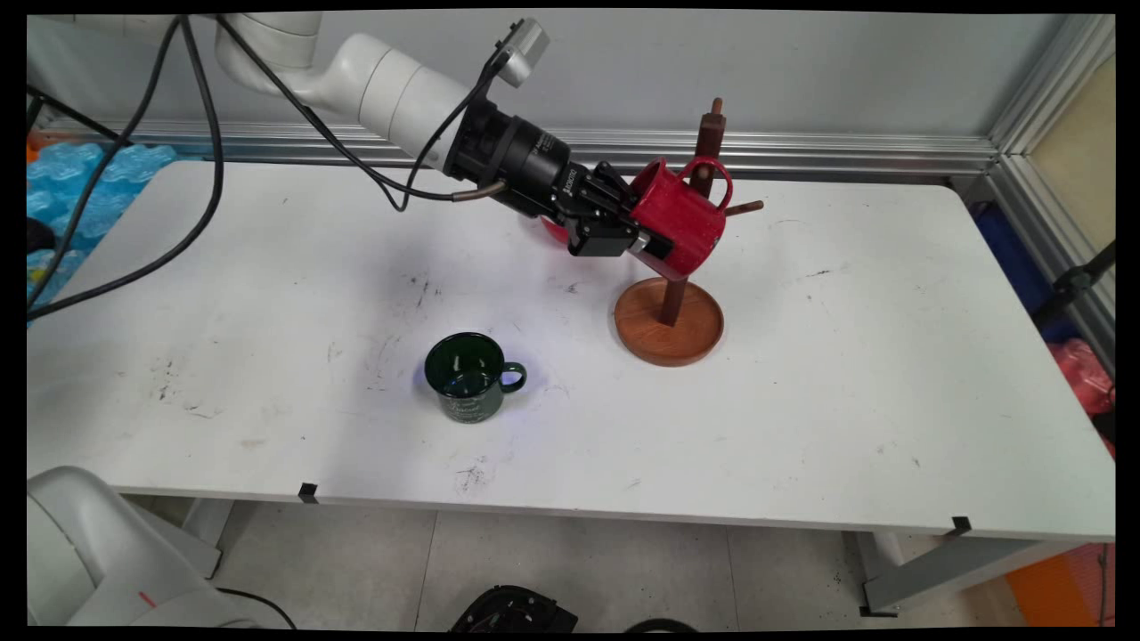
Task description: Place the picked object on the table
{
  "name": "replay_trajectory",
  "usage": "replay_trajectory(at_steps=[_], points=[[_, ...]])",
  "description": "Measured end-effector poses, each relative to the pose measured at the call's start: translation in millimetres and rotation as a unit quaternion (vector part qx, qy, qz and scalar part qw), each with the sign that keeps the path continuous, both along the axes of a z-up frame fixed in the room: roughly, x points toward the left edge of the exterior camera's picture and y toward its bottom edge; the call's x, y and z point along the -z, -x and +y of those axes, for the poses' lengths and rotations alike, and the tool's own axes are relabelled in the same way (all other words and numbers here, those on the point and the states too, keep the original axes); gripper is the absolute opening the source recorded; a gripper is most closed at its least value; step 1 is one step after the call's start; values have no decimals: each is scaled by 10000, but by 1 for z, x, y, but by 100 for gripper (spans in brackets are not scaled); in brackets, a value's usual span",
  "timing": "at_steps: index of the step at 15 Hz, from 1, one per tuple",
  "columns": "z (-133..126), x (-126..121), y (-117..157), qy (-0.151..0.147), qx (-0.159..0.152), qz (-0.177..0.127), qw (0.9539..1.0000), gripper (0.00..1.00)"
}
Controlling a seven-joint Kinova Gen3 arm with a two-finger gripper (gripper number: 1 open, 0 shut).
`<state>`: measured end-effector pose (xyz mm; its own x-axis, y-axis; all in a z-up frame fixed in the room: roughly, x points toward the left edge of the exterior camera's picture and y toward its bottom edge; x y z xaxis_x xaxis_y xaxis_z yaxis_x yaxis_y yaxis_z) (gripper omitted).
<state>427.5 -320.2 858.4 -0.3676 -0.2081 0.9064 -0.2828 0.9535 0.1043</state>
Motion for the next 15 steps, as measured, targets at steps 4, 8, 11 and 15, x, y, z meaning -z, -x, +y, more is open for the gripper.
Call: replay_trajectory(at_steps=[4,8,11,15], points=[[0,0,0,-3,-8,-2,10000,0],[1,-2,1,-11,-19,3,10000,0],[2,-4,1,-17,-27,12,10000,0],[5,-7,0,-47,-35,20,10000,0]])
